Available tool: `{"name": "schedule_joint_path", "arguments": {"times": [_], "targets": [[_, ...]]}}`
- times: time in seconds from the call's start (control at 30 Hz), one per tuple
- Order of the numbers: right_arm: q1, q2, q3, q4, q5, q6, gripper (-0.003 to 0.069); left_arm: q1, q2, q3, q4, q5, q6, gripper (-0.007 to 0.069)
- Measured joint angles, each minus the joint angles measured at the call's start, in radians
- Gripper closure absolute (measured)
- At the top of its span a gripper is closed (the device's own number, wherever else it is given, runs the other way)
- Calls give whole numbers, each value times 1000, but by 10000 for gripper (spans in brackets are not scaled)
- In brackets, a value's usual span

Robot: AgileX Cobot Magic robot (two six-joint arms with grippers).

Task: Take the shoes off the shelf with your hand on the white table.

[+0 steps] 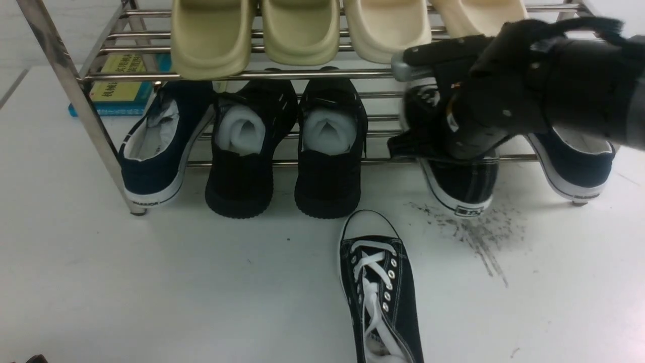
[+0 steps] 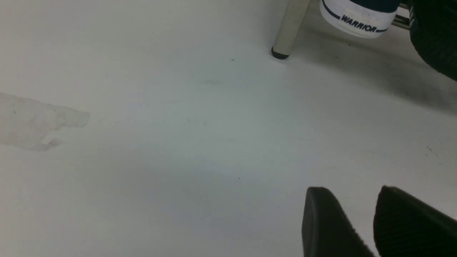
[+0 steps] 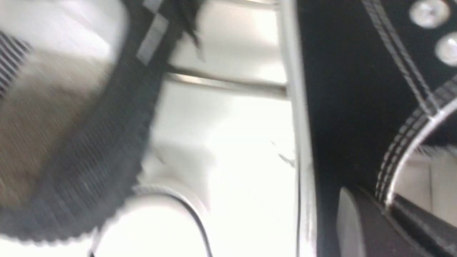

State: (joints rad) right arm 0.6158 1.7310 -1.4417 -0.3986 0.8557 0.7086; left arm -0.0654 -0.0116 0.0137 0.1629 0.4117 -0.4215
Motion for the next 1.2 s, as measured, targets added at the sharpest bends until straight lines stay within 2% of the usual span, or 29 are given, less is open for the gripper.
{"name": "schedule_joint_path", "arguments": {"times": [0.17, 0.33, 0.43, 0.53, 0.57, 0.6, 0.7, 0.73, 0.77, 0.93, 1.2], "targets": [[44, -142, 0, 46, 178, -39, 657, 0, 0, 0, 0, 0, 0, 382], [113, -224, 0, 75, 252, -46, 657, 0, 0, 0, 0, 0, 0, 382], [180, -261, 0, 81, 315, -46, 656, 0, 0, 0, 0, 0, 0, 382], [301, -294, 0, 84, 398, -20, 655, 0, 0, 0, 0, 0, 0, 382], [301, -294, 0, 84, 398, -20, 655, 0, 0, 0, 0, 0, 0, 382], [365, -299, 0, 84, 409, 7, 655, 0, 0, 0, 0, 0, 0, 382], [481, -298, 0, 84, 408, 61, 653, 0, 0, 0, 0, 0, 0, 382], [489, -298, 0, 84, 408, 70, 653, 0, 0, 0, 0, 0, 0, 382], [550, -293, 0, 87, 402, 103, 653, 0, 0, 0, 0, 0, 0, 382], [664, -252, 0, 98, 328, 226, 652, 0, 0, 0, 0, 0, 0, 382], [681, -76, 0, 68, 153, 300, 648, 0, 0, 0, 0, 0, 0, 382]]}}
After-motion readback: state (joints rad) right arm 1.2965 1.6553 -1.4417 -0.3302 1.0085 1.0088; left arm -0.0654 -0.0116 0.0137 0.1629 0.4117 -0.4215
